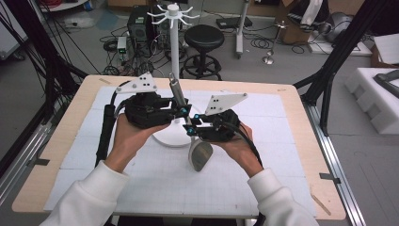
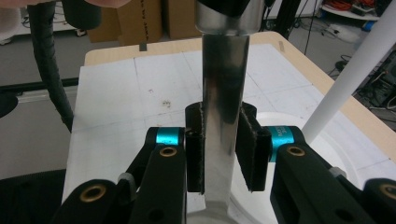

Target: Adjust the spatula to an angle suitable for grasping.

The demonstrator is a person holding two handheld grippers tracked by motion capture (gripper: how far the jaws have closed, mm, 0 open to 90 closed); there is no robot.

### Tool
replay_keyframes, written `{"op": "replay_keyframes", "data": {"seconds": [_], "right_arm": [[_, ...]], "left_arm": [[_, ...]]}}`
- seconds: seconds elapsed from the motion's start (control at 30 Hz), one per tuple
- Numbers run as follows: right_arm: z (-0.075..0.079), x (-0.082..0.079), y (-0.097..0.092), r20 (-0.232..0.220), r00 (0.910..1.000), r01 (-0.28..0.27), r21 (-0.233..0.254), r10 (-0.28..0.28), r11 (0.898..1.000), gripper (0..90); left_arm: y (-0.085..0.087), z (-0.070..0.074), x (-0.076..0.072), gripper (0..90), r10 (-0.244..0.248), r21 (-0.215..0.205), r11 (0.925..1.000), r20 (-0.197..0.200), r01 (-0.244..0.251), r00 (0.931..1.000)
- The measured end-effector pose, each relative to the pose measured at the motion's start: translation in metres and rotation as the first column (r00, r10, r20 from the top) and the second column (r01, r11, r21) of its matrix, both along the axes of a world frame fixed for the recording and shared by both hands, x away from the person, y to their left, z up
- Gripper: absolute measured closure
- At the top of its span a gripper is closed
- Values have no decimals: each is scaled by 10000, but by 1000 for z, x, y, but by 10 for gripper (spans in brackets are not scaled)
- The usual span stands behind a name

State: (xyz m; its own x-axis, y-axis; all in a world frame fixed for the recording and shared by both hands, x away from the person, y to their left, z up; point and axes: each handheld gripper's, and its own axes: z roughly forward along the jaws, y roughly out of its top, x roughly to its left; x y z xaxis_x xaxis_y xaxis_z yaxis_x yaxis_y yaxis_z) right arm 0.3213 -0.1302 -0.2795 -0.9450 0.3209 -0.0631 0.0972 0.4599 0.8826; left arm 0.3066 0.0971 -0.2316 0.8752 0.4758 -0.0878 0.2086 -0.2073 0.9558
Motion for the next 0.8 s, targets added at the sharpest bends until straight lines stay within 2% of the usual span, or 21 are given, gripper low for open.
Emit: {"op": "replay_keyframes", "data": {"seconds": [0.23,0.37,0.4,0.47,0.57,0.6,0.63,0.67,0.8], "right_arm": [[-1,1,1,-4,9996,-276,103,276,9996,733],[0,1,-1,12,9994,-336,310,335,9990,657],[0,0,-1,-142,9995,-279,352,284,9990,639],[0,1,-3,-138,9994,-303,387,308,9988,595],[2,1,-9,-152,9999,-72,661,83,9978,495],[3,1,-16,-348,9994,110,910,-78,9958,421],[4,1,-18,-297,9993,243,926,-217,9954,384],[4,1,-18,-297,9993,243,926,-217,9954,384],[5,-2,-30,-351,9967,757,948,-727,9926,101]], "left_arm": [[-1,3,-2,743,-150,270,9995,44,149,9999],[-1,5,-2,744,-346,413,9985,-4,346,9994],[-1,5,-2,744,-382,392,9985,-48,383,9993],[0,6,-2,744,-417,490,9979,-23,417,9991],[3,7,-2,744,-380,540,9978,56,376,9993],[4,8,-2,745,-388,500,9980,99,382,9992],[5,8,-2,745,-389,477,9981,112,383,9992],[7,9,-2,745,-385,502,9980,125,378,9992],[9,14,-2,745,-452,660,9969,203,438,9988]]}}
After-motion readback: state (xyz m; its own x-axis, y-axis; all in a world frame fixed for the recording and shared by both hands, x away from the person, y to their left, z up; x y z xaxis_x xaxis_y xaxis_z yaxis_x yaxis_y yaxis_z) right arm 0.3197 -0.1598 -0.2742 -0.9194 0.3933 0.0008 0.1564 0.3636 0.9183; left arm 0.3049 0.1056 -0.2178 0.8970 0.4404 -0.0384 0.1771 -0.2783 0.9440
